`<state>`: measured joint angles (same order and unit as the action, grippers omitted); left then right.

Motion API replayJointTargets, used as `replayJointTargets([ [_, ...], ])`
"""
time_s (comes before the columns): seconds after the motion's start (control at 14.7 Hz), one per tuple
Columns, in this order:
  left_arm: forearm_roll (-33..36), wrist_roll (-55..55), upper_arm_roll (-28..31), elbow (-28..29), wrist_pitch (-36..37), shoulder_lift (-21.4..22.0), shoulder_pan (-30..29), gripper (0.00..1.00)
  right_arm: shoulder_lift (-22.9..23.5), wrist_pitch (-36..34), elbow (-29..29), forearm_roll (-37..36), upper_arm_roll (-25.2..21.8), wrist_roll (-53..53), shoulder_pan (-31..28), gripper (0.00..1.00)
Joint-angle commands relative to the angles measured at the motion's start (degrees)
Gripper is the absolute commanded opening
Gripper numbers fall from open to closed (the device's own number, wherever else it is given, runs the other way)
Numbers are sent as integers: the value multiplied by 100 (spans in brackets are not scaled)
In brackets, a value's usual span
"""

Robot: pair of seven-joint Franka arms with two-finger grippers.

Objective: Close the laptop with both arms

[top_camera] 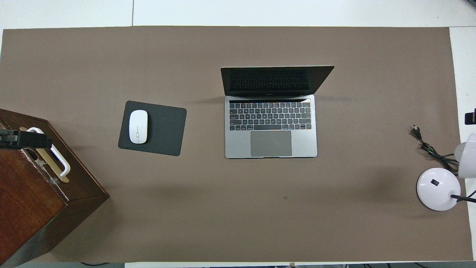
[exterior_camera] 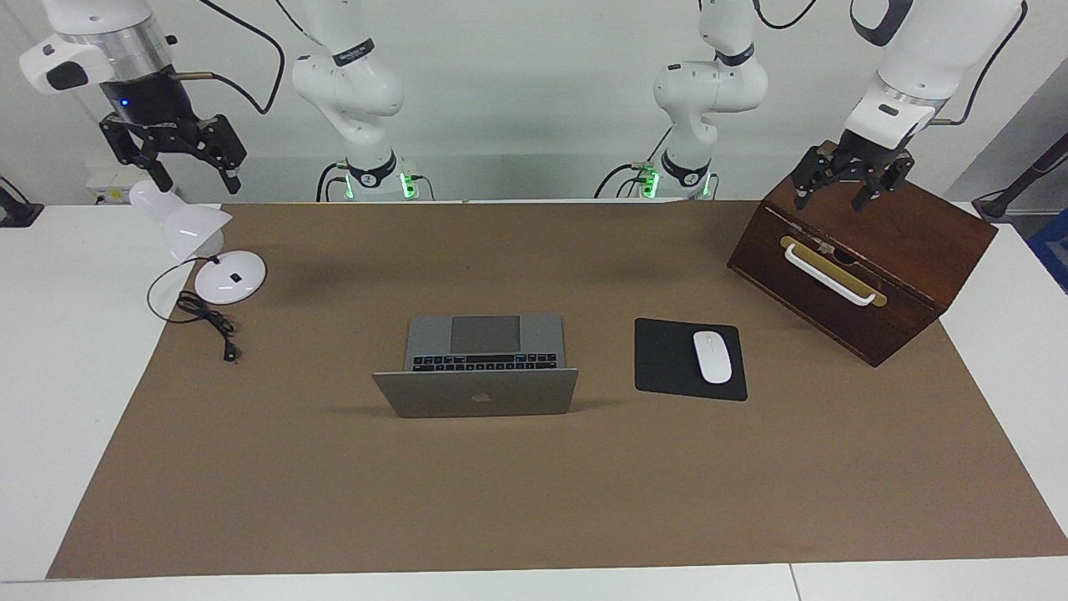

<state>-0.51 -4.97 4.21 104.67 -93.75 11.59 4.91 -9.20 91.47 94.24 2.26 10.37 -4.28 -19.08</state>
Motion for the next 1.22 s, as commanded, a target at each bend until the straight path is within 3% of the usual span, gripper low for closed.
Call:
replayJointTargets([
  [0.0,86,-83,-34,54,-12,98,-51,100,-108,108,121,55,-9,-196,-61,100],
  [1.02,86,-57,-25,63,-126,107,-51,100,-108,125,129,46,-9,-424,-61,100],
  [1.09,86,-57,-25,63,-126,107,-43,94,-108,125,121,46,-9,-425,-61,100],
  [1.15,86,-48,-16,63,-126,107,-43,38,-108,134,121,46,-9,-416,-52,100],
])
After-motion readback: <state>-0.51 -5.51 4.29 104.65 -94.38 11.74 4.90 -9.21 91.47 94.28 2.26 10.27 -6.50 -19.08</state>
